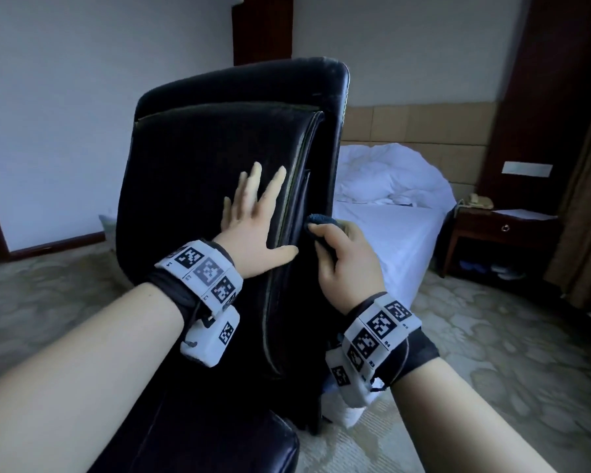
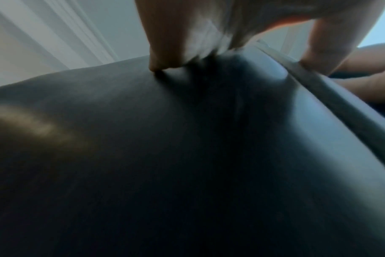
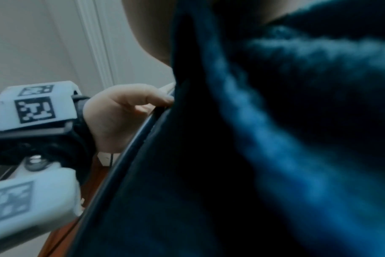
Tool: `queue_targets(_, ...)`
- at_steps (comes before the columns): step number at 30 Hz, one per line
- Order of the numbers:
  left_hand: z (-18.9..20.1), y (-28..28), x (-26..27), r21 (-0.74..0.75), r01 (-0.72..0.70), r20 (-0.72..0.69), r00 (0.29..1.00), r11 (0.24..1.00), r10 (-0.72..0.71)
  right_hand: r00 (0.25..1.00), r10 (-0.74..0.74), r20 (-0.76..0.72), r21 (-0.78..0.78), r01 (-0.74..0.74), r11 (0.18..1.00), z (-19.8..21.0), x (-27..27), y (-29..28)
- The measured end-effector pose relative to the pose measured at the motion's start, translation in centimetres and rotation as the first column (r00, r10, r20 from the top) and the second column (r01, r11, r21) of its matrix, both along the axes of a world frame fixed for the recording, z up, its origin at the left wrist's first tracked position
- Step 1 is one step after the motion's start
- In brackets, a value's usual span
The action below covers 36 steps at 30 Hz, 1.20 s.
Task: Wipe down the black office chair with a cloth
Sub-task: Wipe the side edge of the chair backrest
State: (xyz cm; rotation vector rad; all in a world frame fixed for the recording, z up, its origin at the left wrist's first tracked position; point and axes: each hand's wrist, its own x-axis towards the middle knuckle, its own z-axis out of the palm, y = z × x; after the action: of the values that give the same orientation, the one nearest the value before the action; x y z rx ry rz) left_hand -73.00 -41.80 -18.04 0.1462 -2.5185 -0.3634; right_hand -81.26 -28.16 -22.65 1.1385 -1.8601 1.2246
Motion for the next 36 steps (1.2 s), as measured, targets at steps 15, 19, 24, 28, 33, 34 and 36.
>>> queue_targets(15,-13.8,0.0,4.0,0.110,0.183,-0.231,0.961,0.977,-0.154,0.981,-0.143,-0.128,-0.055,0.137,0.989,-1.0,3.1,1.3)
queue_targets(19,-14.5,-0.3,3.2,0.034,0.191,-0.314,0.934,0.981,-0.171,0.968,-0.187,-0.169,-0.037,0.184,0.982,-1.5,2.5,1.3)
queue_targets(24,-16.3,-1.1,2.5,-0.039,0.192,-0.415,0.890,0.981,-0.191,0.962,-0.218,-0.163,-0.061,0.211,0.976,-2.0,2.3,0.2)
queue_targets(28,-16.4,-0.6,2.2,-0.011,0.156,-0.428,0.892,0.988,-0.145,0.958,-0.249,-0.145,-0.048,0.244,0.968,-2.9,2.1,0.2)
queue_targets(33,-17.0,-0.8,2.2,-0.036,0.111,-0.405,0.907,0.993,-0.116,0.935,-0.328,-0.132,-0.037,0.326,0.945,-4.6,3.1,-0.6)
queue_targets(34,-17.1,-0.9,2.2,-0.038,0.107,-0.407,0.906,0.994,-0.113,0.937,-0.332,-0.108,-0.040,0.330,0.943,-5.1,3.4,-0.8)
queue_targets(36,-17.3,-1.0,2.2,-0.037,0.106,-0.415,0.903,0.994,-0.112,0.940,-0.339,-0.050,-0.023,0.338,0.941,-6.6,3.7,-1.3)
